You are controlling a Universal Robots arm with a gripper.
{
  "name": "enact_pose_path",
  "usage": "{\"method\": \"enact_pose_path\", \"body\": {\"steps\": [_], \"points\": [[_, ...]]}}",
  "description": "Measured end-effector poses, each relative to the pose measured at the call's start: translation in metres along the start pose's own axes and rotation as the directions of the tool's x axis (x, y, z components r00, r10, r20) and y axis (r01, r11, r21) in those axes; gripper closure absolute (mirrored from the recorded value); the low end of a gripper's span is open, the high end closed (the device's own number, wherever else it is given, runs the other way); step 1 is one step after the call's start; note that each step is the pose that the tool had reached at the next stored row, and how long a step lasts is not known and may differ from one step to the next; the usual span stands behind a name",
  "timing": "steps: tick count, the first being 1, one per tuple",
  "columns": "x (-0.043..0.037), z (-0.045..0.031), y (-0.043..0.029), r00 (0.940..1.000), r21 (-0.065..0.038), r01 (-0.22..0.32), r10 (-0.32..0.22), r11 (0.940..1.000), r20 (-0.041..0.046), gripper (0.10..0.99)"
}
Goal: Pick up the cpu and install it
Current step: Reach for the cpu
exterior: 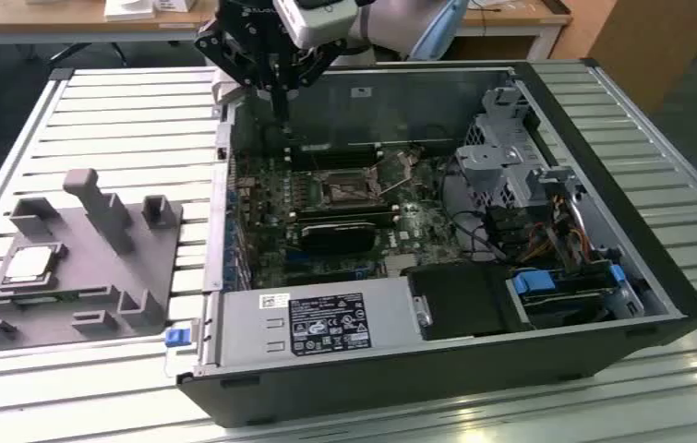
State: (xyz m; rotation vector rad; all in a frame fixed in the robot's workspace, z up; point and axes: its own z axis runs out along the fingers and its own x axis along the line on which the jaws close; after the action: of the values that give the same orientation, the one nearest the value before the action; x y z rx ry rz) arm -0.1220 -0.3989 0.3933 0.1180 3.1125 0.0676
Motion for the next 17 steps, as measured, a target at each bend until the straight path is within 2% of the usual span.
{"method": "enact_pose_path", "body": {"steps": [7, 17], "points": [[0.0001, 0.0000, 0.0000, 1.0000, 0.000, 0.000, 0.000, 1.0000, 0.0000, 0.980], [0.0077, -0.0001, -0.0006, 1.0000, 0.000, 0.000, 0.000, 1.0000, 0.0000, 0.980]]}}
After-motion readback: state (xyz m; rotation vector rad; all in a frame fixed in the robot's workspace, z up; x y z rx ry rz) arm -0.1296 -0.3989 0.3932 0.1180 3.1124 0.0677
